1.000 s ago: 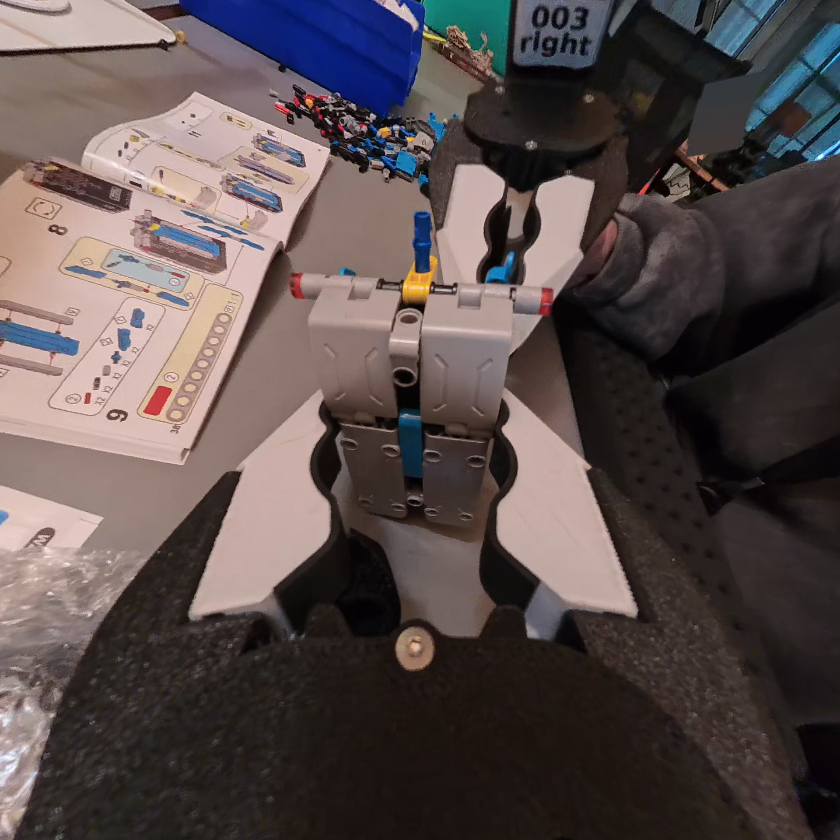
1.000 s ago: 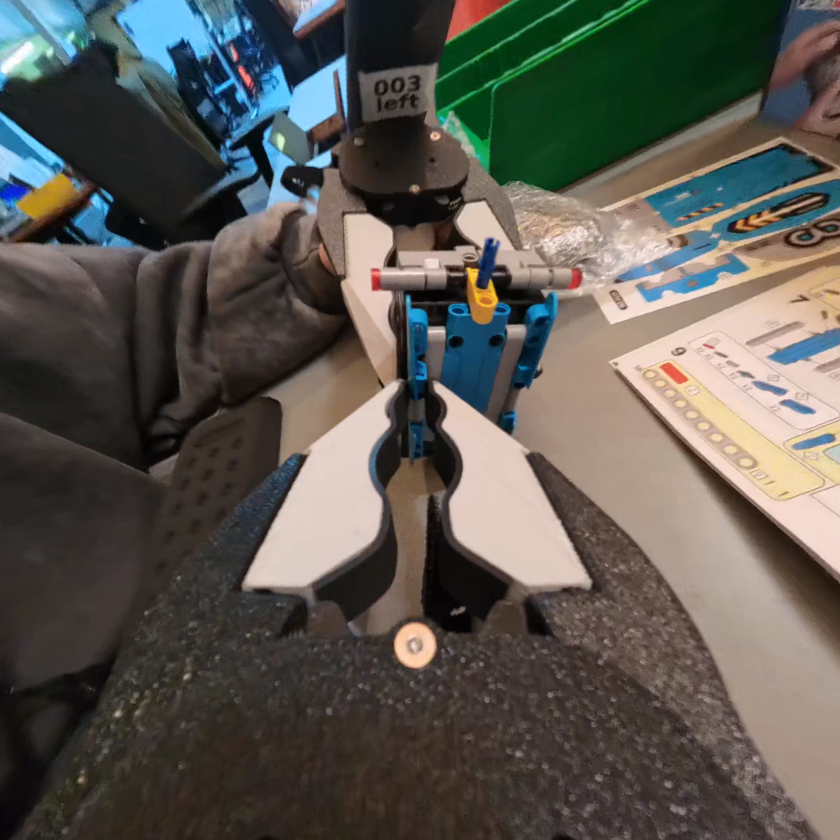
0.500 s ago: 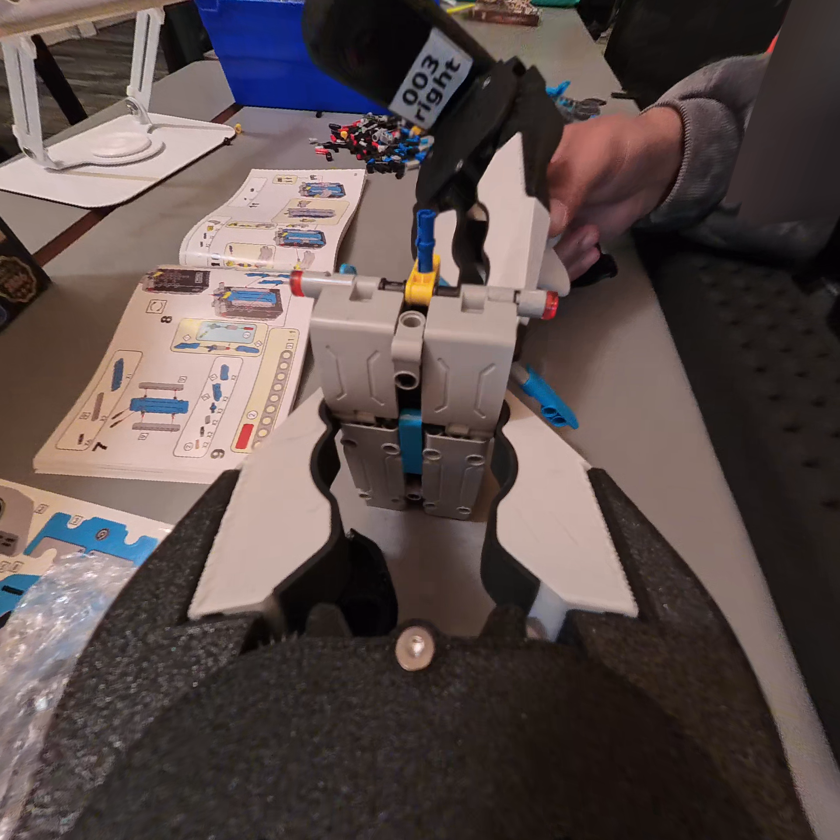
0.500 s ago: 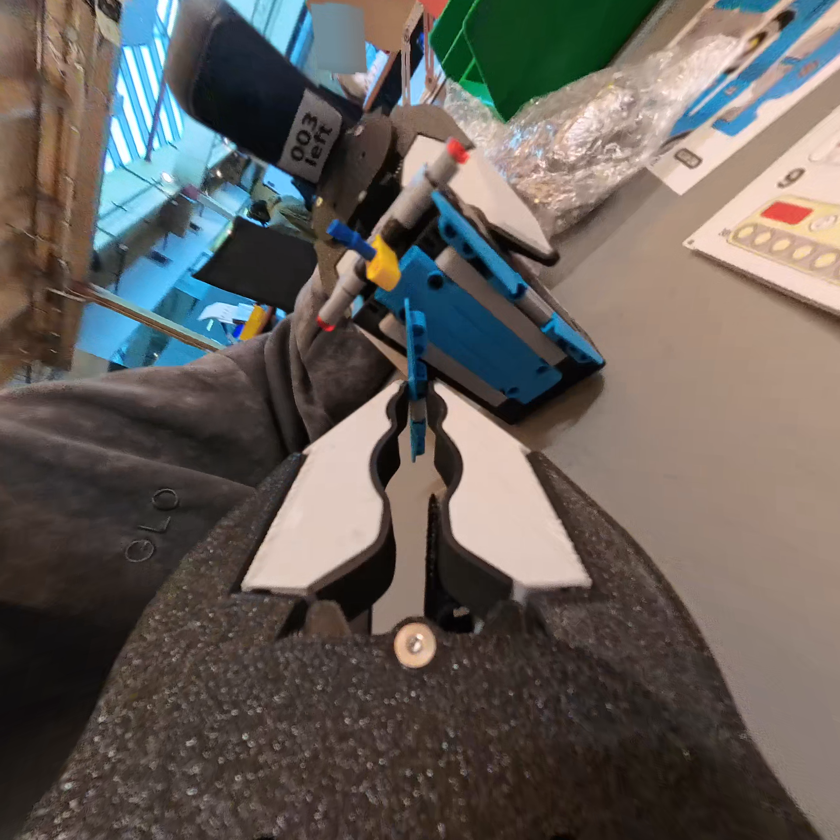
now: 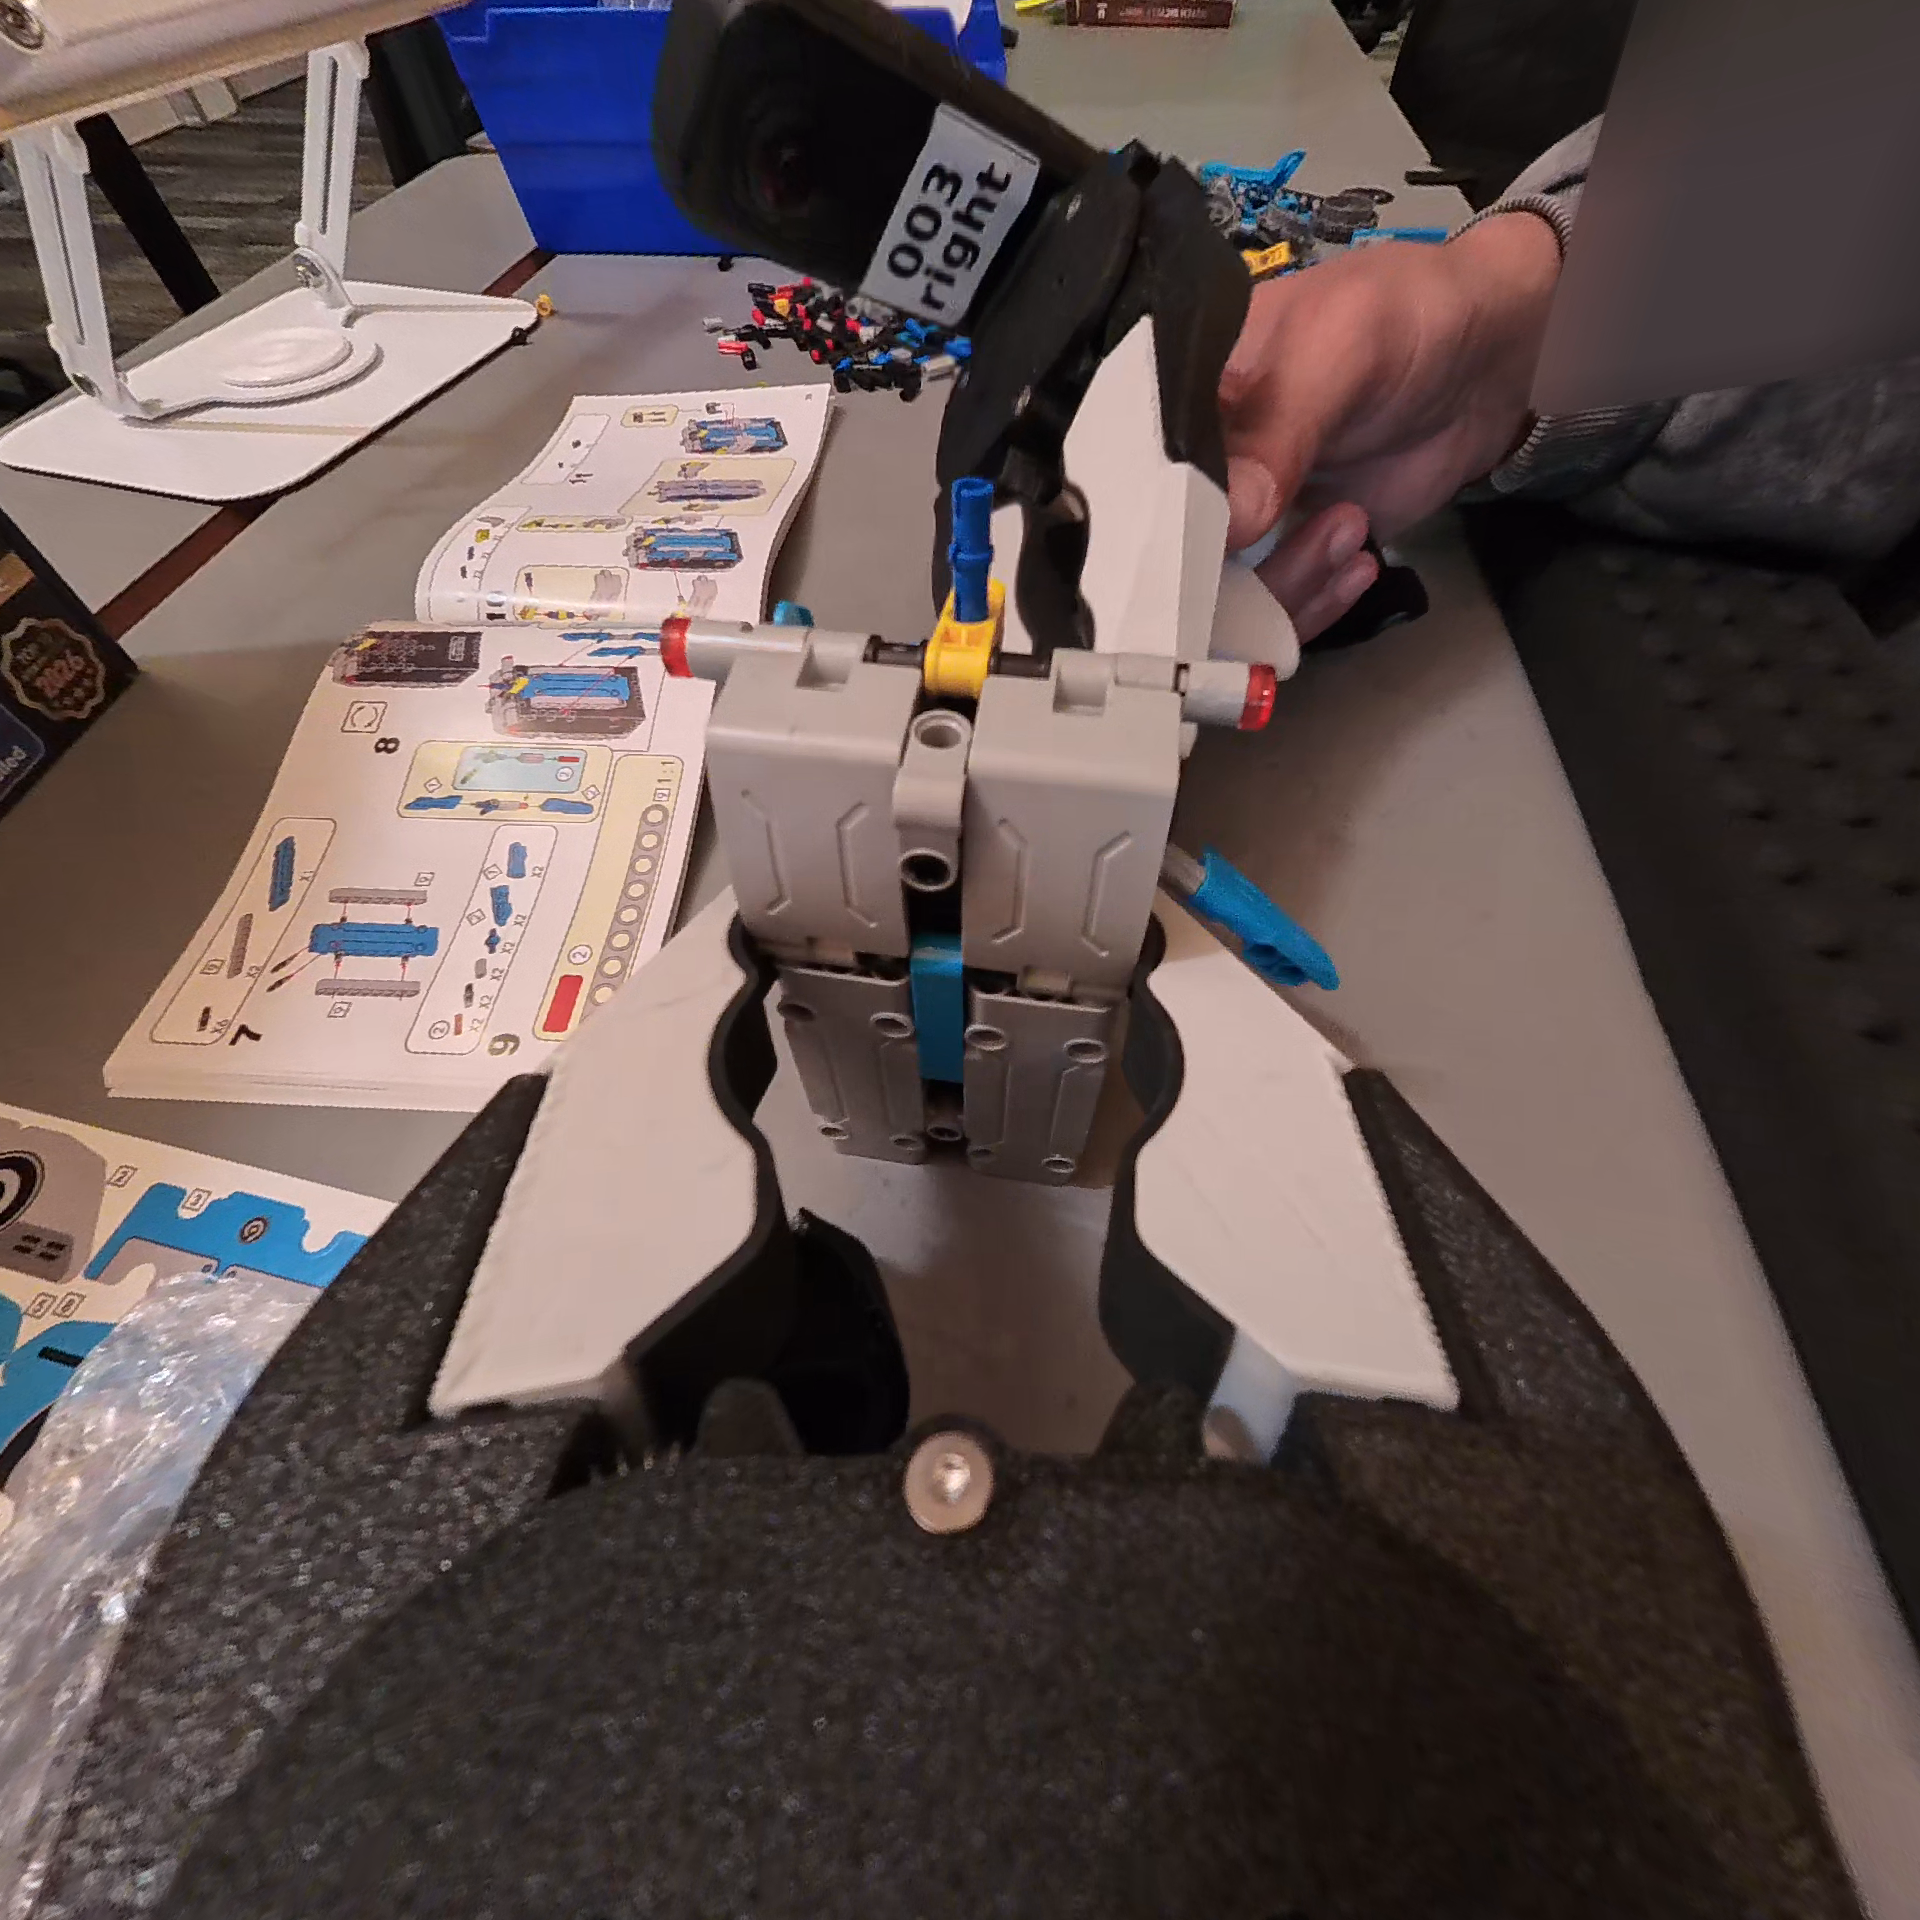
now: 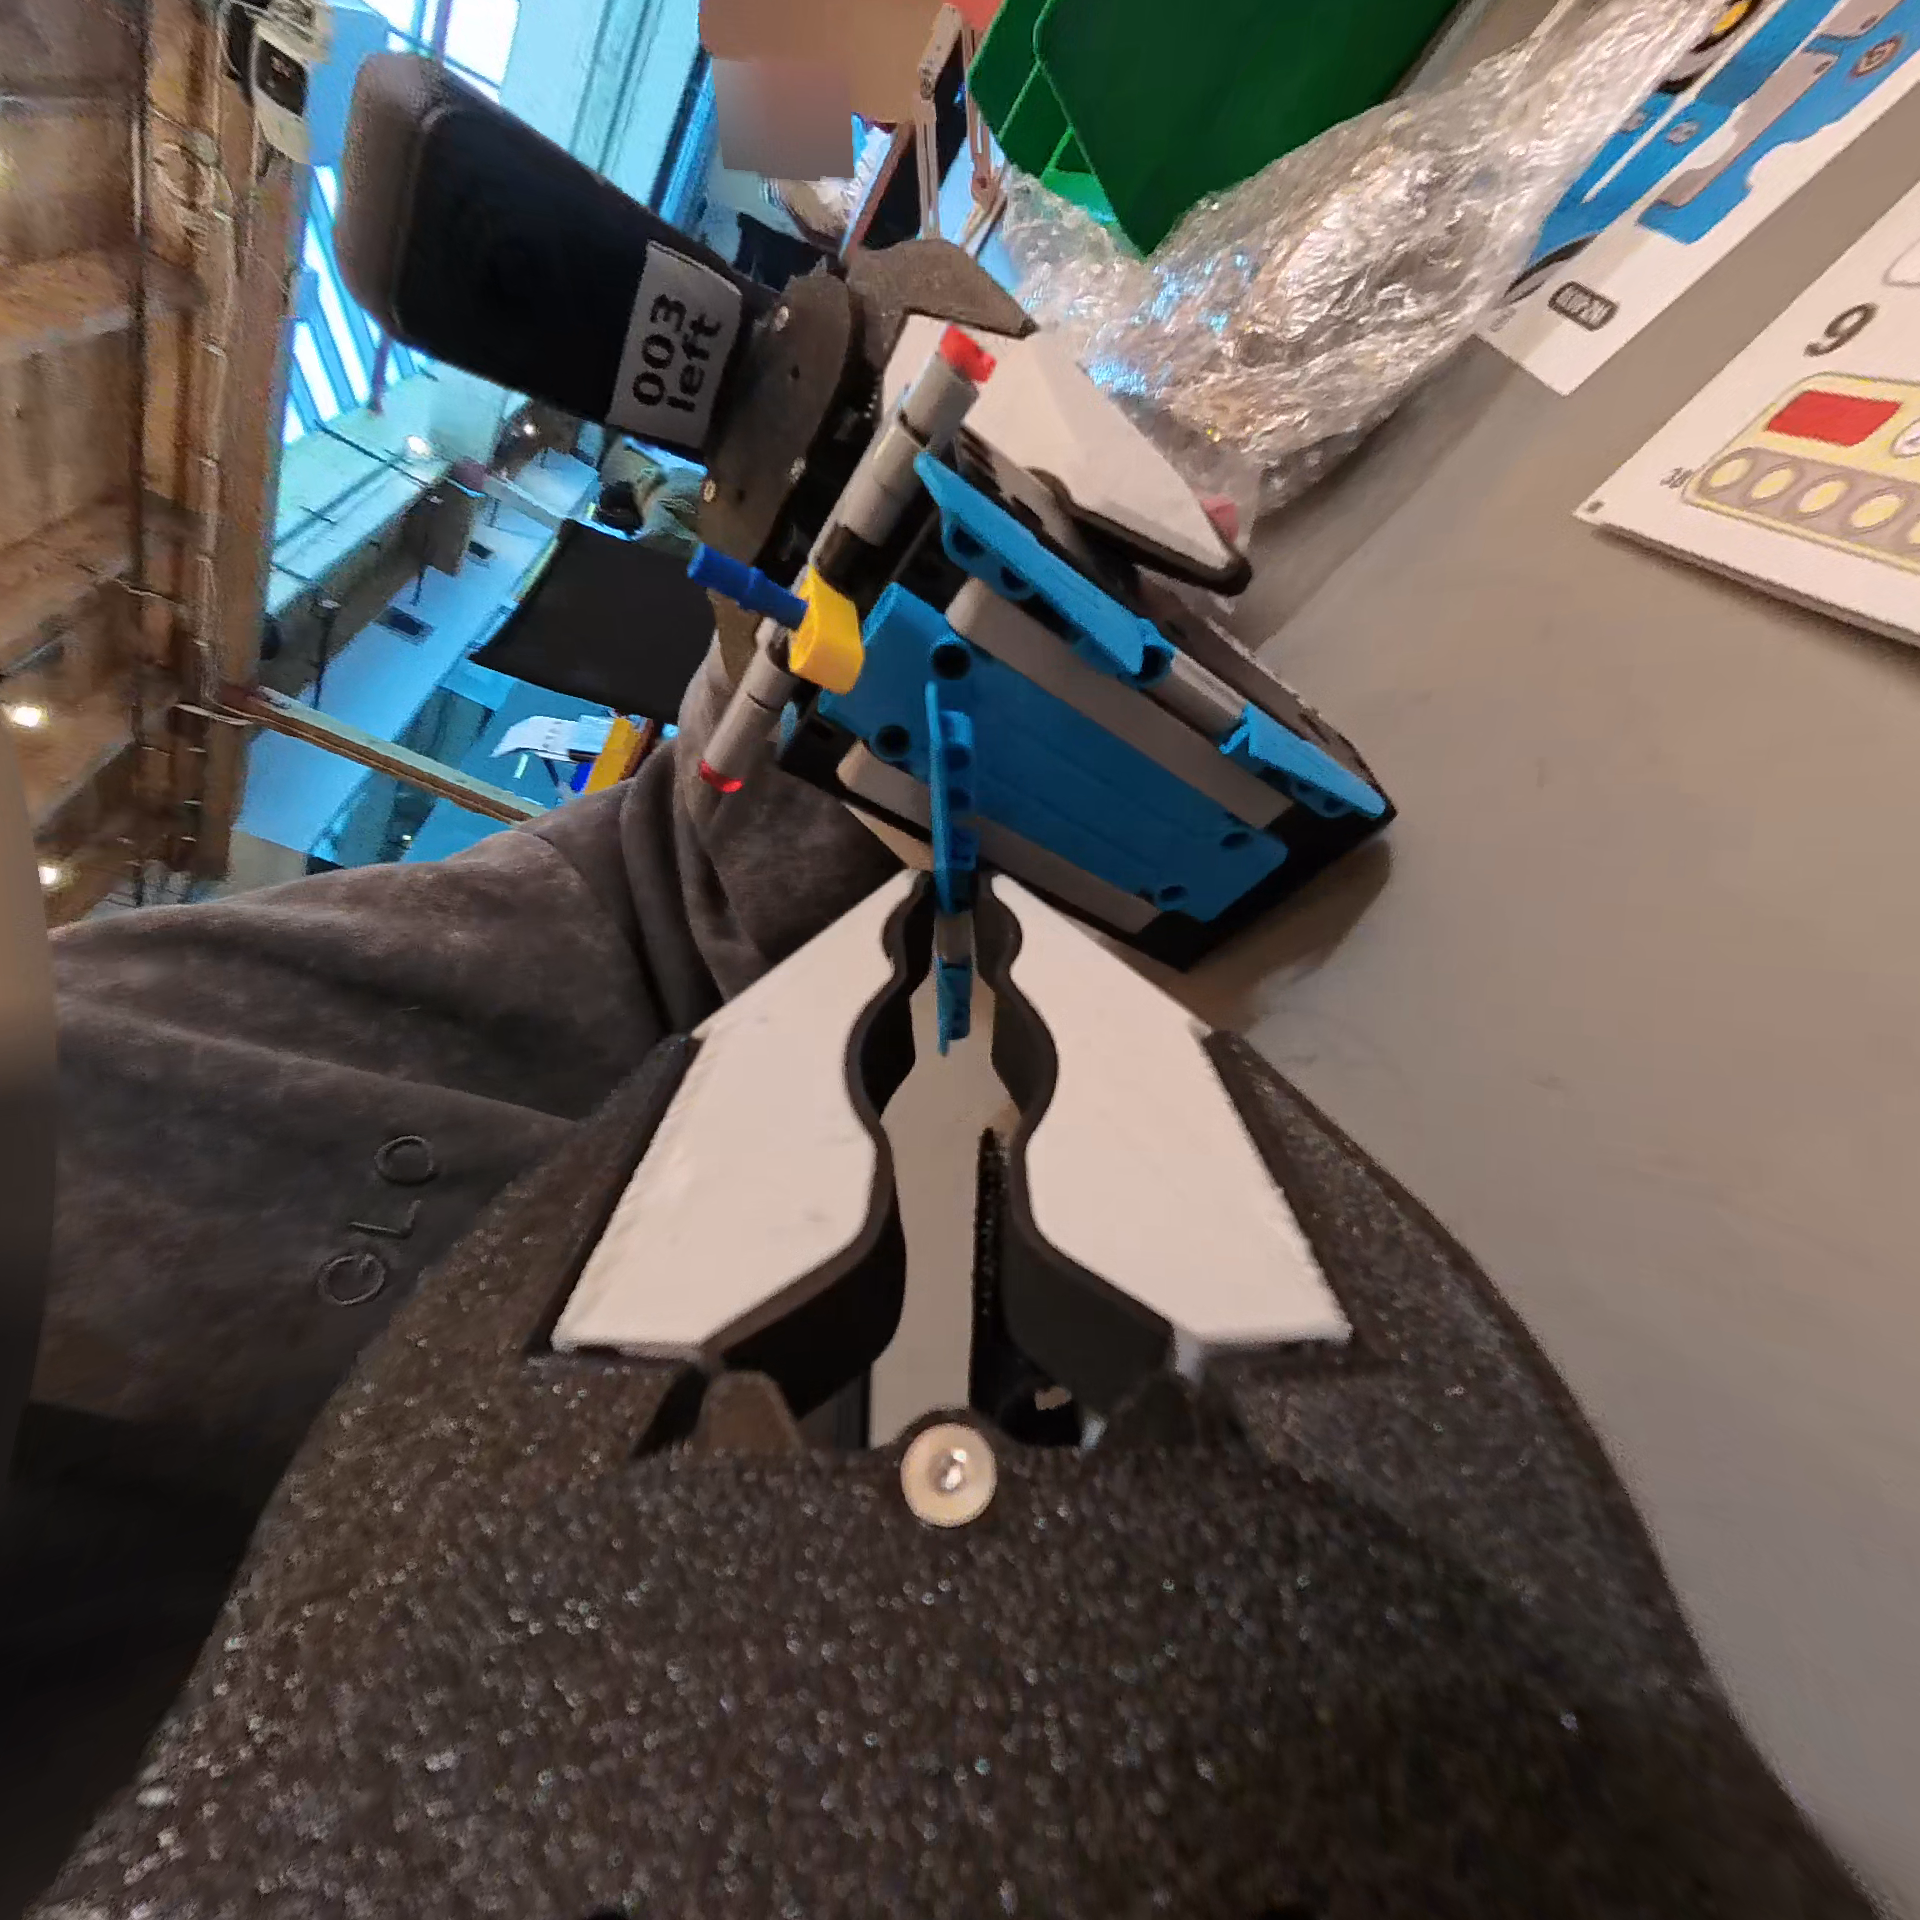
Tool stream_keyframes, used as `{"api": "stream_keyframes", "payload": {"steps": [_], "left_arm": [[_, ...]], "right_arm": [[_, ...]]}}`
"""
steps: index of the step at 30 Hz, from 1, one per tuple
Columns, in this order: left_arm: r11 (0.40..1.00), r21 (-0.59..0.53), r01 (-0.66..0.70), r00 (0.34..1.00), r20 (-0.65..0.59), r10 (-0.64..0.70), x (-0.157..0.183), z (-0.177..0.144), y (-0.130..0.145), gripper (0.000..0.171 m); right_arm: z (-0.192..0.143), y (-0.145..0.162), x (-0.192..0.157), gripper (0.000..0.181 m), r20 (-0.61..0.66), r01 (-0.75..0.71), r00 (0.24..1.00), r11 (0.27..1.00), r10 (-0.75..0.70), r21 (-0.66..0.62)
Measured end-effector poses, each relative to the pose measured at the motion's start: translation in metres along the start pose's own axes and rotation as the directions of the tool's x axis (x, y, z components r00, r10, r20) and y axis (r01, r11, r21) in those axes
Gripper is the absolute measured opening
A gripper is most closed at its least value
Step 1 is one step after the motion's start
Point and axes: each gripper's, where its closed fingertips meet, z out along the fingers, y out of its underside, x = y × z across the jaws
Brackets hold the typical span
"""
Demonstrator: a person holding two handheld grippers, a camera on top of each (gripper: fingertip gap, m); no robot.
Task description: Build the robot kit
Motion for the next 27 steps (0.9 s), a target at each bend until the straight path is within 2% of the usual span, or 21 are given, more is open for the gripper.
{"api": "stream_keyframes", "payload": {"steps": [4, 8, 12, 17, 27], "left_arm": [[1.000, -0.002, 0.001, 1.000, 0.012, -0.001, -0.0002, 0.0002, 0.0001, 0.066], [1.000, -0.003, 0.018, 1.000, 0.021, -0.018, -0.0008, 0.0016, -0.0002, 0.066], [1.000, -0.008, 0.028, 0.999, 0.023, -0.028, -0.0010, 0.0027, -0.0002, 0.066], [0.999, -0.016, 0.036, 0.999, 0.032, -0.035, -0.0024, 0.0033, 0.0000, 0.066], [0.999, -0.008, 0.042, 0.999, 0.021, -0.041, -0.0039, 0.0000, 0.0012, 0.067]], "right_arm": [[0.0010, 0.0003, 0.0001, 0.006, 0.031, -0.063, 0.998, 0.998, 0.062, 0.011], [0.0002, -0.0005, 0.0002, 0.006, 0.019, -0.055, 0.998, 0.998, 0.055, 0.018], [0.0011, -0.0016, 0.0002, 0.006, -0.102, 0.134, 0.985, 0.991, -0.136, -0.029], [0.0009, -0.0027, 0.0011, 0.007, -0.225, 0.387, 0.886, 0.914, -0.405, -0.120], [0.0025, -0.0036, 0.0008, 0.009, -0.186, 0.387, 0.899, 0.918, -0.397, -0.088]]}}
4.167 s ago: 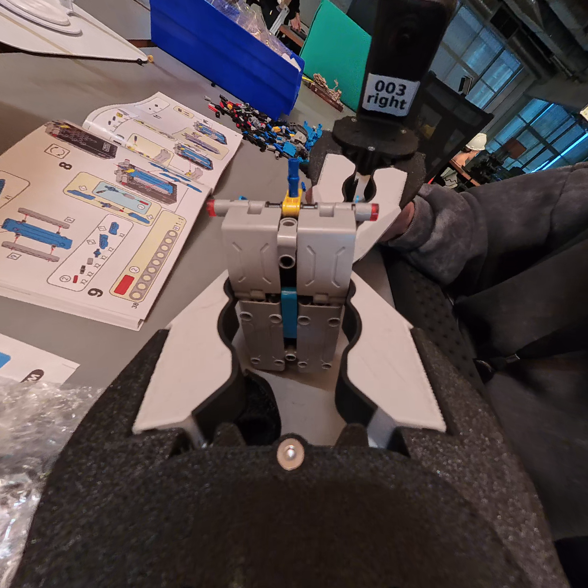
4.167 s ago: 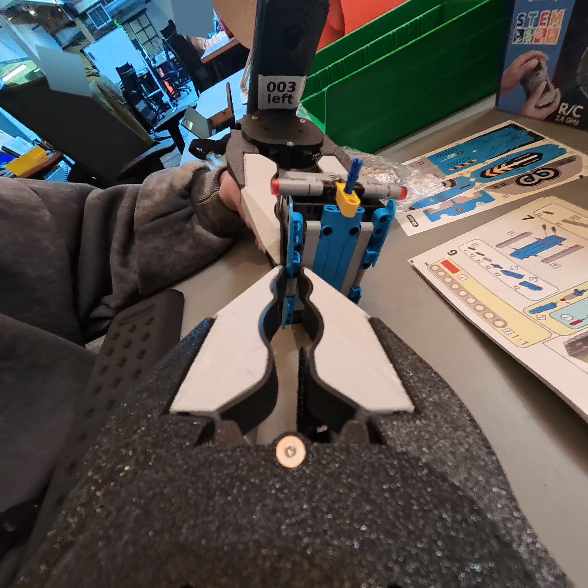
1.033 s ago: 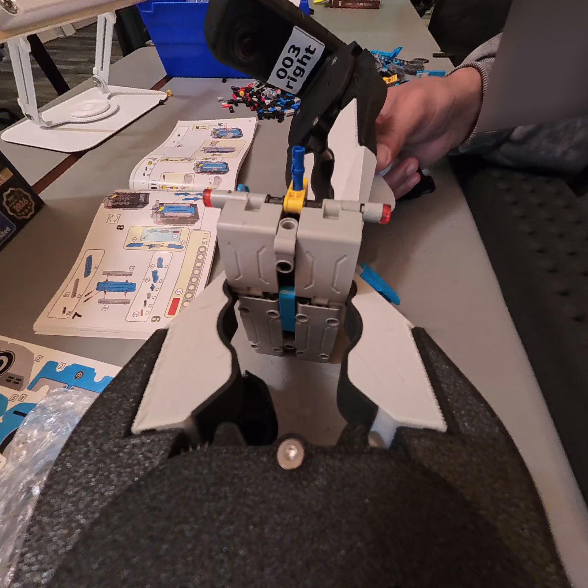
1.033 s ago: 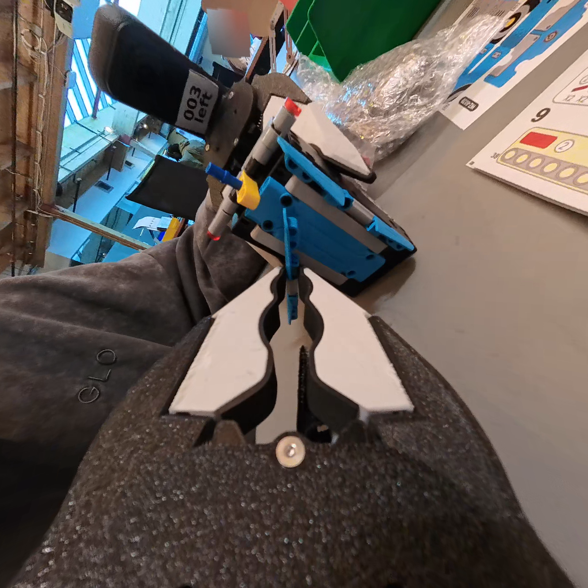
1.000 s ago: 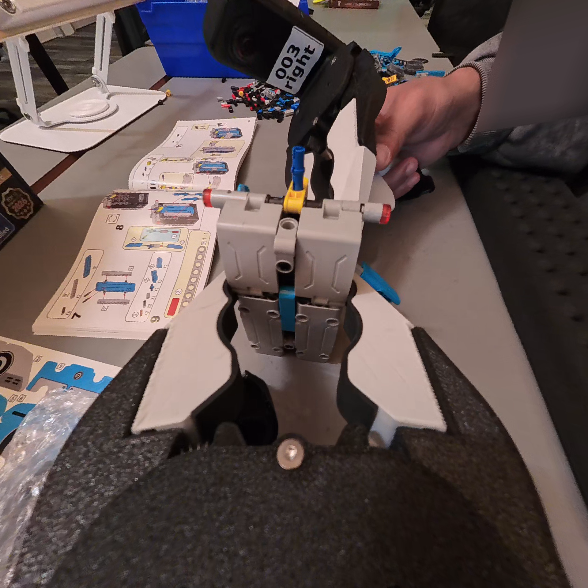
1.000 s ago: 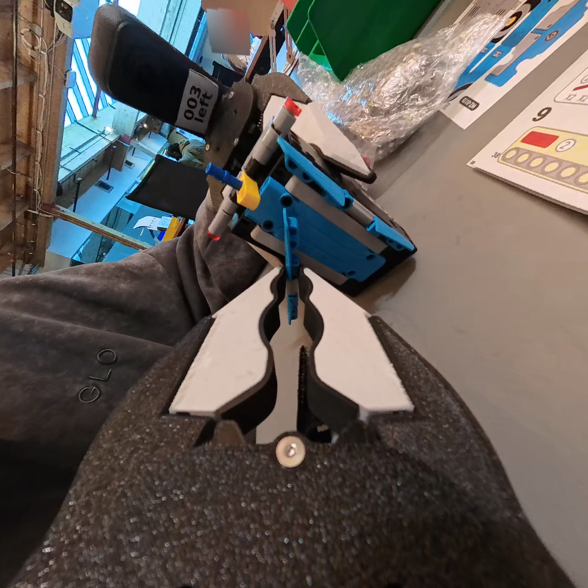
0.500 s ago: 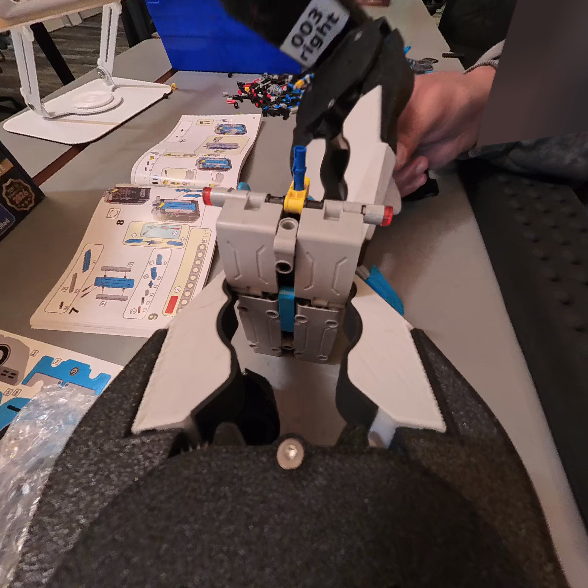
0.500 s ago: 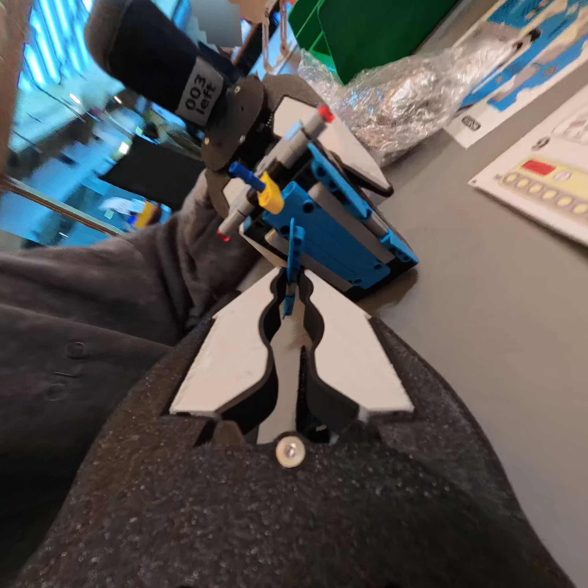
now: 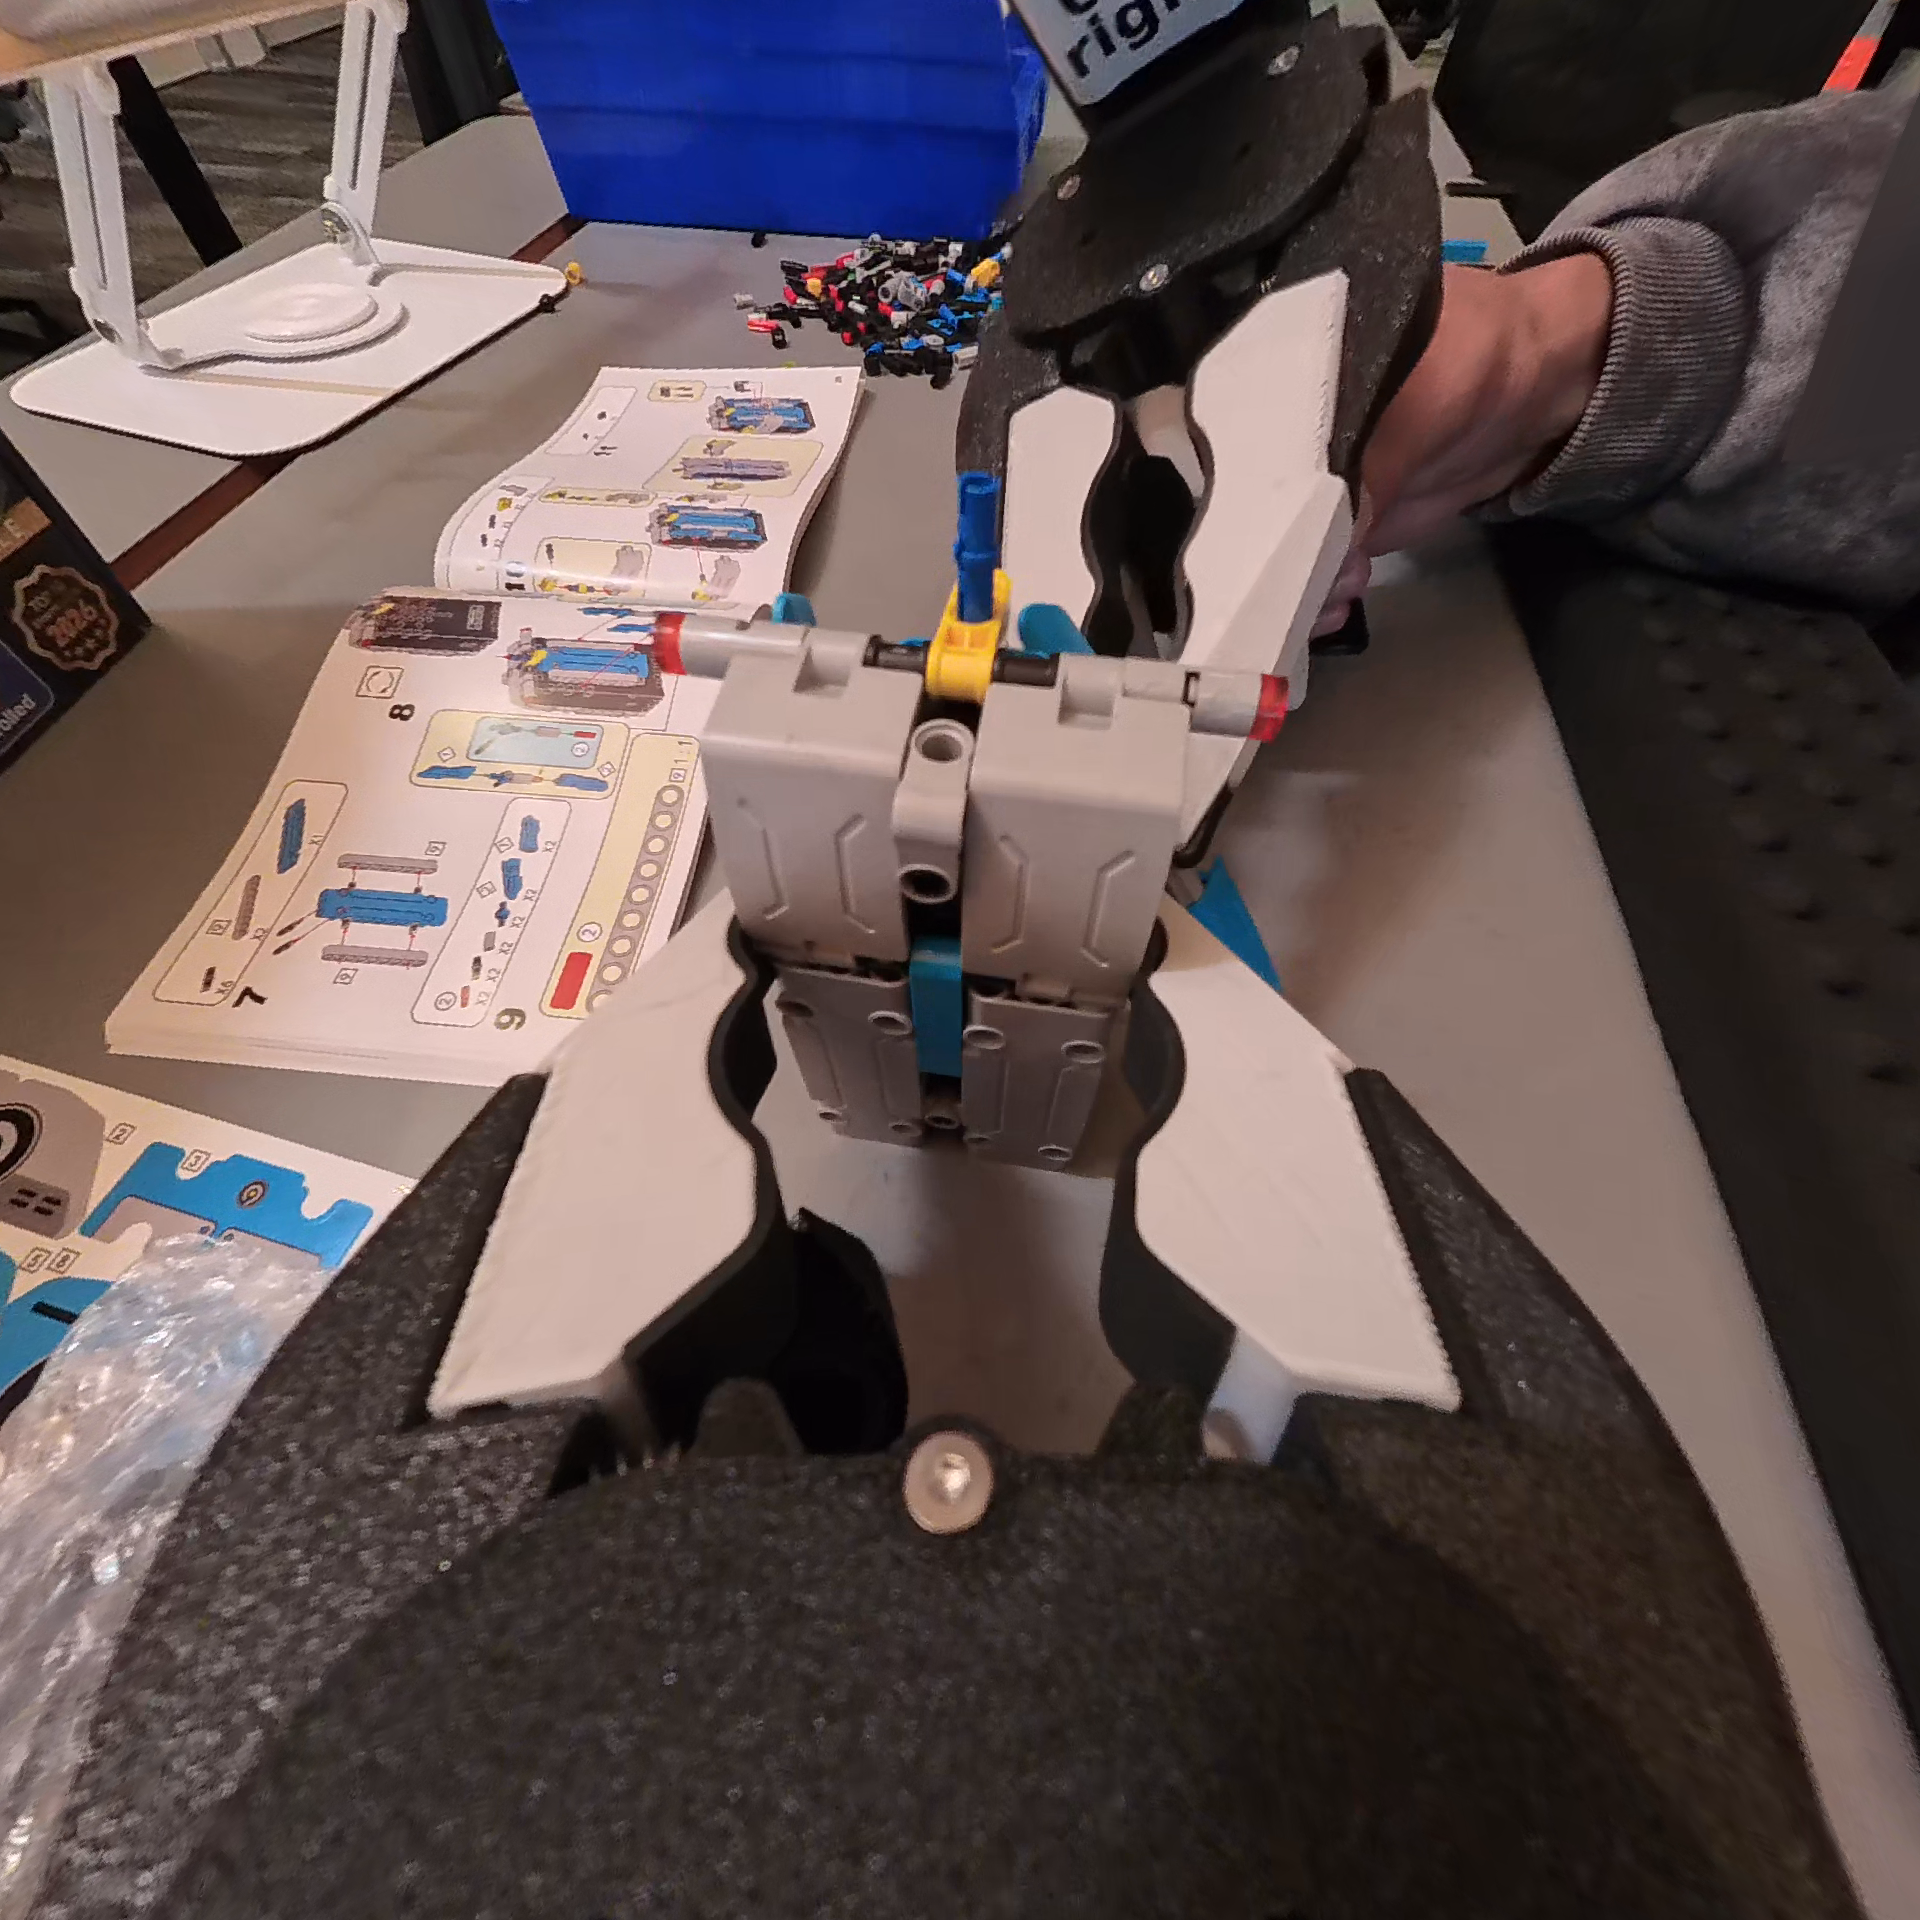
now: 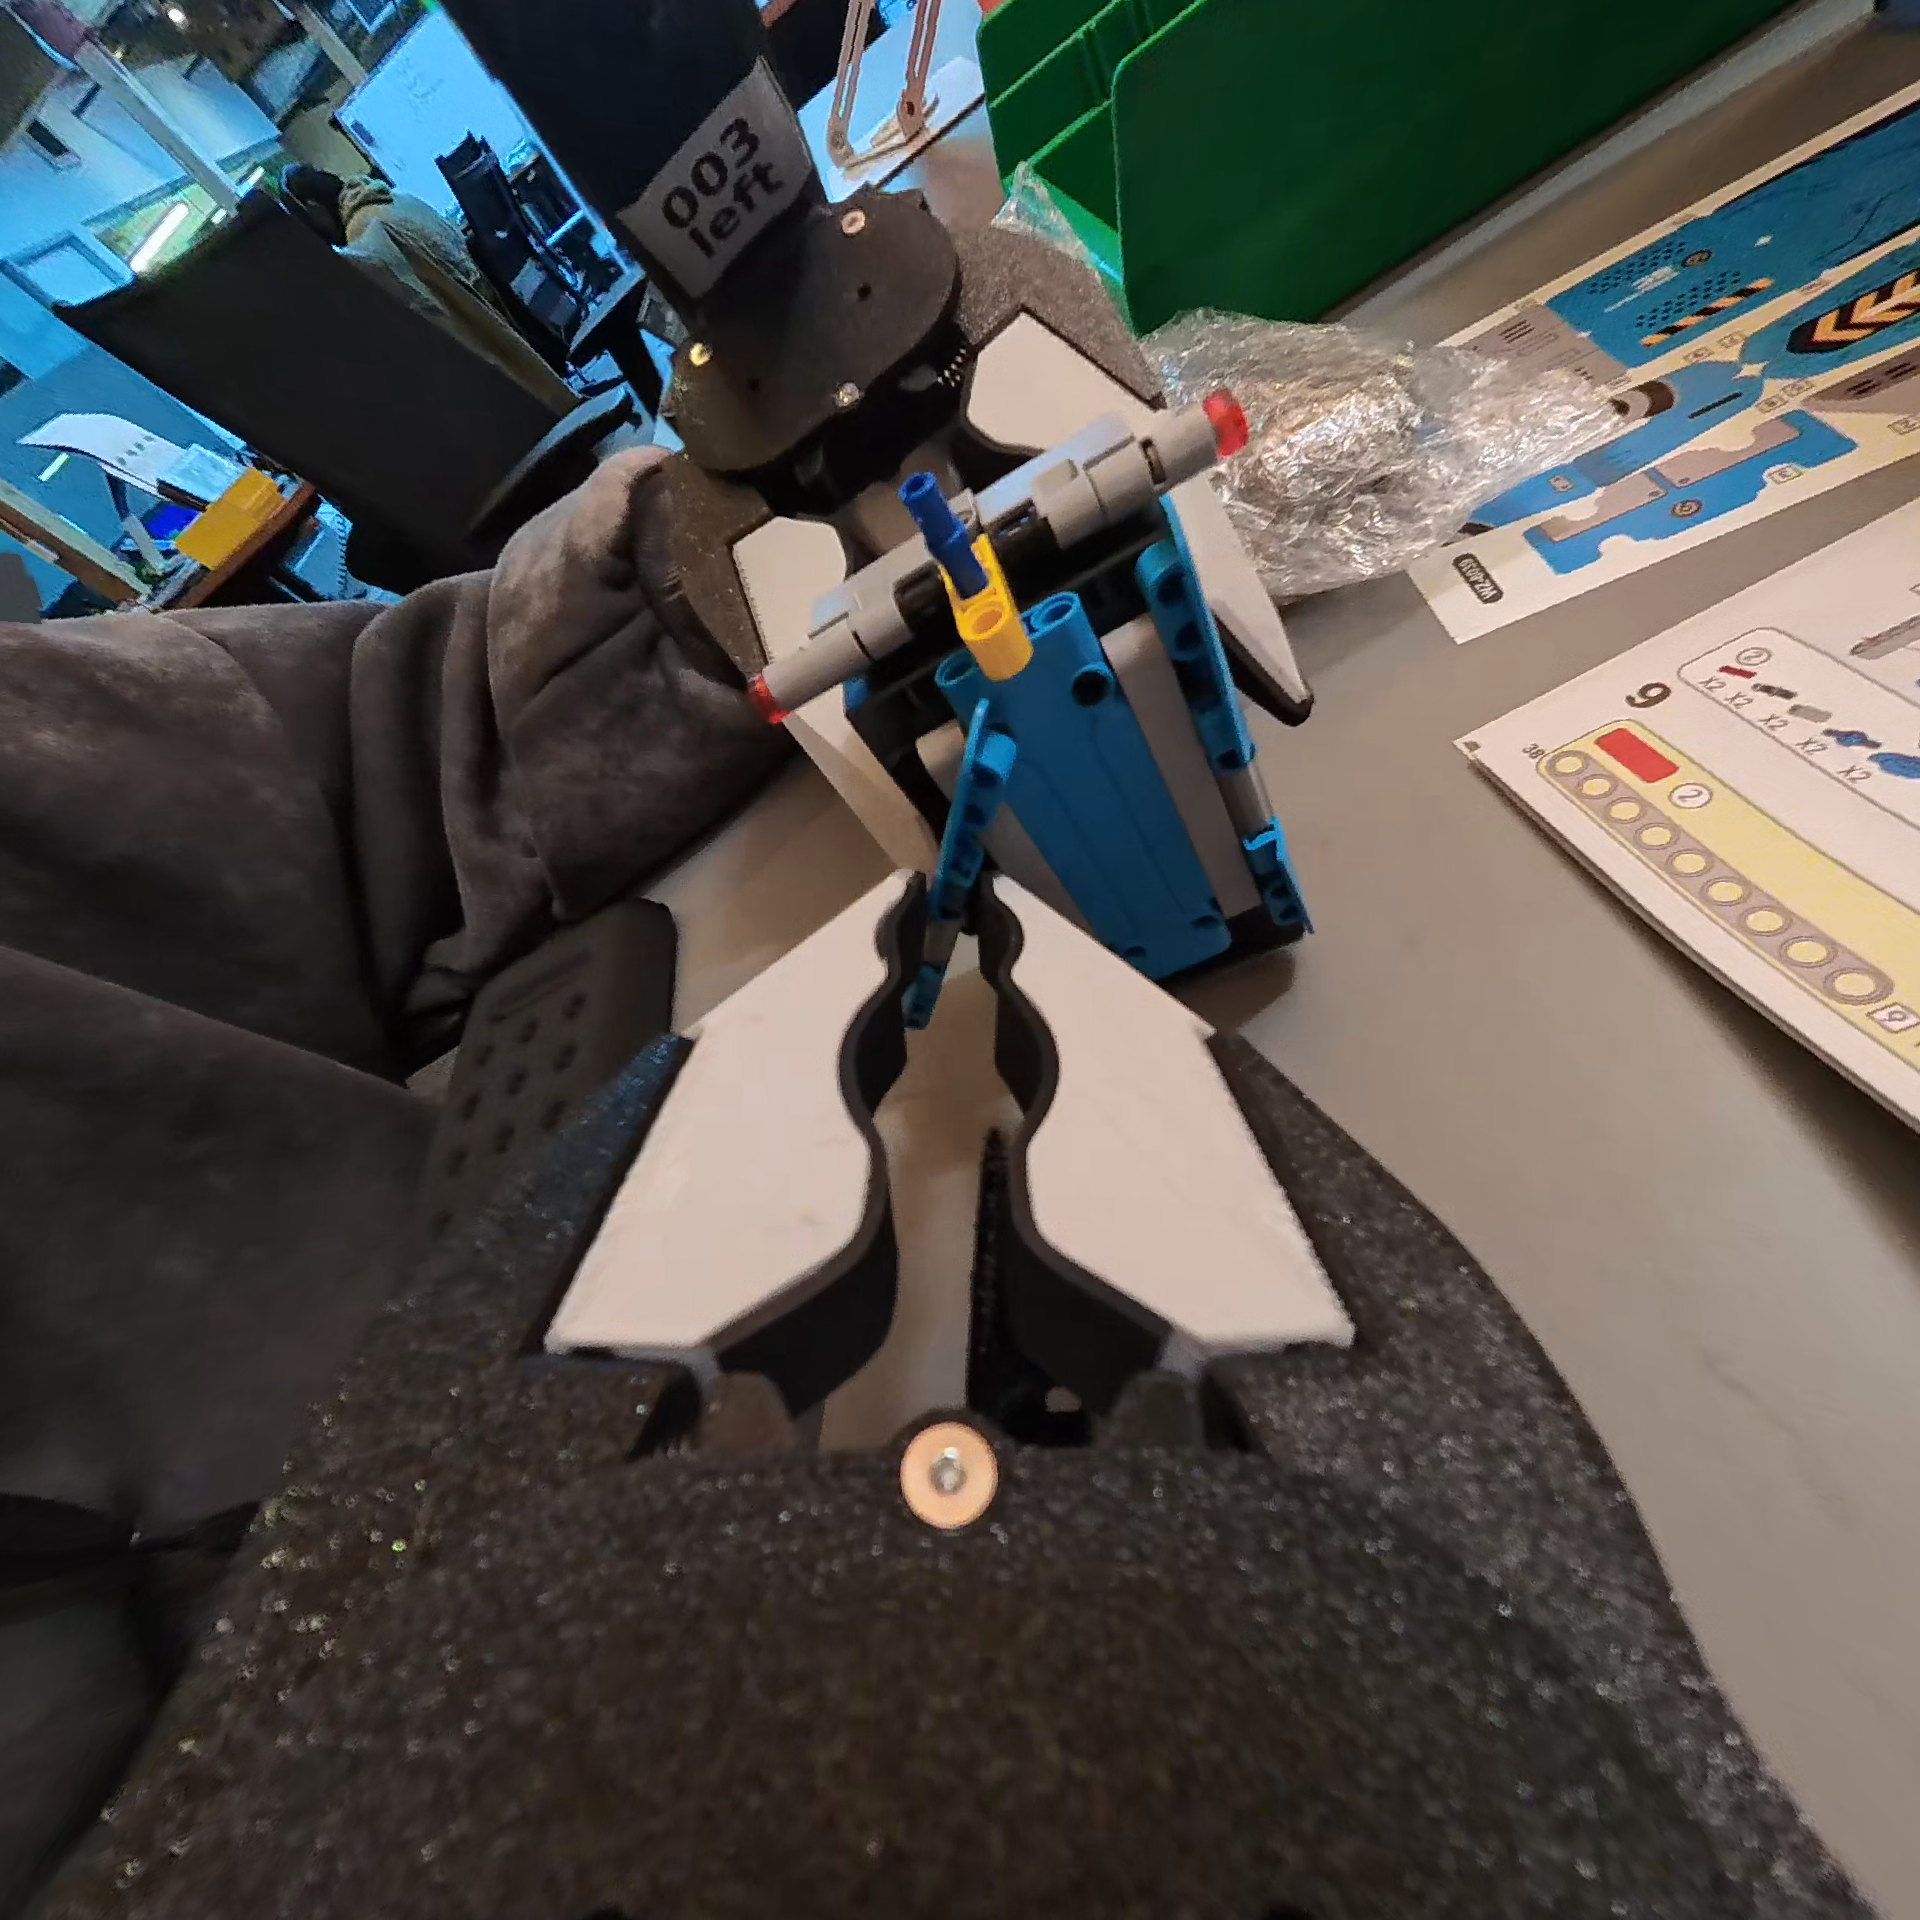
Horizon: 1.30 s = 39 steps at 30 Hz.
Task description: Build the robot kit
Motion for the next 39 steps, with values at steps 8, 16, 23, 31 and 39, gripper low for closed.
{"api": "stream_keyframes", "payload": {"steps": [8, 16, 23, 31, 39], "left_arm": [[1.000, -0.003, -0.003, 1.000, 0.000, 0.003, 0.000, 0.001, 0.000, 0.067], [0.999, -0.034, 0.015, 1.000, -0.026, -0.016, 0.002, 0.001, 0.005, 0.068], [0.993, -0.083, 0.086, 0.993, -0.079, -0.093, 0.013, -0.005, 0.003, 0.083], [0.993, 0.116, -0.009, 0.999, 0.035, 0.005, 0.011, -0.073, -0.060, 0.059], [0.997, 0.052, -0.055, 0.980, -0.186, 0.064, 0.078, -0.030, -0.063, 0.023]], "right_arm": [[-0.006, -0.001, 0.004, 0.007, -0.019, -0.019, 1.000, 1.000, 0.020, 0.019], [-0.015, -0.003, 0.000, 0.007, -0.124, 0.210, 0.970, 0.978, -0.210, -0.013], [-0.033, -0.015, -0.005, 0.007, -0.011, 0.070, 0.998, 0.991, -0.069, 0.111], [-0.053, -0.045, -0.022, 0.007, 0.052, 0.084, 0.993, 0.953, -0.103, 0.291], [-0.056, -0.071, -0.074, 0.007, 0.130, 0.209, 0.952, 0.898, -0.277, 0.388]]}}
